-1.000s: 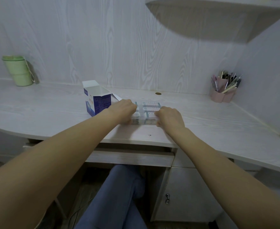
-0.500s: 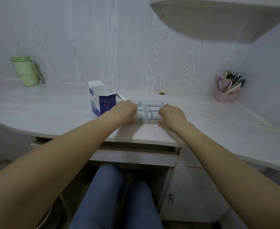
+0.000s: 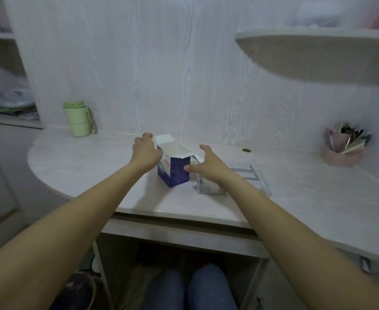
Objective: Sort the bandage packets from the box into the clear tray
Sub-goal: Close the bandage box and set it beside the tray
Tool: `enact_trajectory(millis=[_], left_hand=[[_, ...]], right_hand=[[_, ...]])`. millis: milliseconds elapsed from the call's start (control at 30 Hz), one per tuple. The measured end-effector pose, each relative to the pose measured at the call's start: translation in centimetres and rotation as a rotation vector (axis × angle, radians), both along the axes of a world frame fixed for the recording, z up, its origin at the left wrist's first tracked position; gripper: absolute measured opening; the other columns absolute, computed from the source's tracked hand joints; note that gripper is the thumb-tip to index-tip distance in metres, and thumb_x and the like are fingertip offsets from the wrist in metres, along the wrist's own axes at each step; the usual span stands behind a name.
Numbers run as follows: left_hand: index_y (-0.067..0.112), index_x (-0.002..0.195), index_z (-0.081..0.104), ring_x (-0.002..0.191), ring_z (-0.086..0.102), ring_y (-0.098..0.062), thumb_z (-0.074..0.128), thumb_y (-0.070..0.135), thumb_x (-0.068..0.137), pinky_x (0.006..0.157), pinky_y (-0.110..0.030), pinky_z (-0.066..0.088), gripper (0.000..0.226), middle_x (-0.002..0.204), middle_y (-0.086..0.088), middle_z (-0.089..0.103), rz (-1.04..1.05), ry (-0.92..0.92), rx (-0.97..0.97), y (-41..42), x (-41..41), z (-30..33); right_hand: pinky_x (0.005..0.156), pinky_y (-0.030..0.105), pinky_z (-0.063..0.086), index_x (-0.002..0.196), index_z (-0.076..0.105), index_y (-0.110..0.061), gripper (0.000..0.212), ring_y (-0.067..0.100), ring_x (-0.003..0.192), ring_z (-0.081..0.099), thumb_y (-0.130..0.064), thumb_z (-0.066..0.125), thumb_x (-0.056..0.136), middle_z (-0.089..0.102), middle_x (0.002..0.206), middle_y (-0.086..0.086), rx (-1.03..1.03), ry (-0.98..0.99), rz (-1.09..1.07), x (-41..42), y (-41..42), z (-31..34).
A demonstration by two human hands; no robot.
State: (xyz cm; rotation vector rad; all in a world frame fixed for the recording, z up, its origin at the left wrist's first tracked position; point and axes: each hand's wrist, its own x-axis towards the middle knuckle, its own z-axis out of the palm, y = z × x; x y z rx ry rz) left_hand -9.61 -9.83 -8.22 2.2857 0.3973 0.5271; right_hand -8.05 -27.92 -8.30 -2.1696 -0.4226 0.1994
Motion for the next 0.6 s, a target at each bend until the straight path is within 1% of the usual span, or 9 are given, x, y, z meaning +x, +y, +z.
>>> enact_trajectory(millis=[67, 100, 167, 267, 333, 400, 467, 533, 600], left_hand=[[0.004, 0.146, 0.020, 0.131, 0.038, -0.032, 0.049, 0.001, 0.089, 0.096, -0.030, 0.034, 0.064, 0.143, -0.017, 0.036, -0.076, 0.152, -0.189, 0.9, 0.7, -0.7], [0.004, 0.145, 0.020, 0.129, 0.040, -0.030, 0.047, -0.002, 0.087, 0.094, -0.030, 0.035, 0.064, 0.139, -0.014, 0.041, -0.139, 0.187, -0.265, 1.2, 1.0, -1.0], [0.004, 0.140, 0.032, 0.116, 0.050, -0.025, 0.045, -0.007, 0.084, 0.087, -0.026, 0.040, 0.059, 0.130, -0.009, 0.052, -0.243, 0.182, -0.345, 1.8, 1.4, -1.3], [0.007, 0.127, 0.049, 0.099, 0.059, -0.020, 0.047, -0.004, 0.084, 0.076, -0.022, 0.047, 0.045, 0.113, -0.008, 0.063, -0.234, 0.050, -0.372, 2.7, 1.5, -1.6], [0.018, 0.116, 0.057, 0.096, 0.063, -0.022, 0.052, 0.002, 0.084, 0.083, -0.030, 0.051, 0.036, 0.097, -0.002, 0.068, -0.172, -0.068, -0.402, 3.8, 0.9, -1.6], [0.029, 0.105, 0.060, 0.094, 0.066, -0.021, 0.056, 0.009, 0.085, 0.087, -0.037, 0.050, 0.029, 0.090, 0.000, 0.069, -0.127, -0.188, -0.440, 5.1, -0.6, -1.6], [0.033, 0.103, 0.058, 0.091, 0.065, -0.018, 0.058, 0.014, 0.090, 0.082, -0.035, 0.051, 0.023, 0.092, 0.001, 0.068, -0.097, -0.285, -0.470, 6.6, -2.8, -1.5], [0.027, 0.109, 0.055, 0.091, 0.063, -0.015, 0.058, 0.018, 0.092, 0.076, -0.032, 0.051, 0.019, 0.098, 0.001, 0.064, -0.026, -0.357, -0.470, 8.2, -5.5, -1.4], [0.024, 0.113, 0.049, 0.092, 0.062, -0.010, 0.058, 0.020, 0.092, 0.074, -0.027, 0.051, 0.023, 0.106, 0.002, 0.062, 0.058, -0.391, -0.463, 9.9, -8.6, -1.5]], right_hand=[[0.090, 0.029, 0.036, 0.152, 0.000, -0.019, 0.100, 0.029, 0.133, 0.038, -0.021, 0.072, 0.083, 0.033, 0.150, 0.008, 0.035, 0.071, 0.014, 0.5, 1.6, -0.4], [0.089, 0.029, 0.037, 0.151, -0.004, -0.018, 0.105, 0.029, 0.132, 0.039, -0.019, 0.073, 0.081, 0.033, 0.150, 0.009, 0.049, 0.091, 0.013, 0.8, 2.2, -0.6], [0.087, 0.030, 0.040, 0.151, -0.008, -0.018, 0.110, 0.029, 0.129, 0.043, -0.017, 0.076, 0.079, 0.038, 0.146, 0.010, 0.086, 0.086, -0.016, 1.5, 3.4, -1.1], [0.084, 0.028, 0.042, 0.150, -0.003, -0.020, 0.110, 0.026, 0.120, 0.051, -0.017, 0.078, 0.076, 0.051, 0.135, 0.009, 0.239, 0.034, -0.076, 2.3, 4.7, -1.4], [0.082, 0.025, 0.041, 0.149, -0.002, -0.020, 0.108, 0.020, 0.110, 0.055, -0.018, 0.078, 0.077, 0.059, 0.121, 0.006, 0.335, 0.030, -0.054, 2.3, 5.6, -1.1], [0.083, 0.025, 0.038, 0.149, -0.002, -0.019, 0.103, 0.014, 0.101, 0.055, -0.020, 0.075, 0.080, 0.059, 0.109, 0.000, 0.421, 0.062, -0.002, 1.9, 6.8, -0.8], [0.087, 0.029, 0.038, 0.148, -0.002, -0.021, 0.095, 0.012, 0.100, 0.054, -0.023, 0.069, 0.085, 0.059, 0.114, 0.000, 0.515, 0.111, 0.063, 1.1, 8.5, -0.5], [0.089, 0.029, 0.038, 0.147, 0.001, -0.021, 0.084, 0.008, 0.097, 0.054, -0.024, 0.063, 0.090, 0.058, 0.125, 0.003, 0.556, 0.165, 0.151, -0.2, 10.9, -0.3], [0.078, 0.020, 0.042, 0.146, 0.006, -0.021, 0.073, -0.001, 0.087, 0.054, -0.024, 0.057, 0.093, 0.058, 0.128, 0.003, 0.558, 0.210, 0.249, -2.1, 13.8, -0.5]])
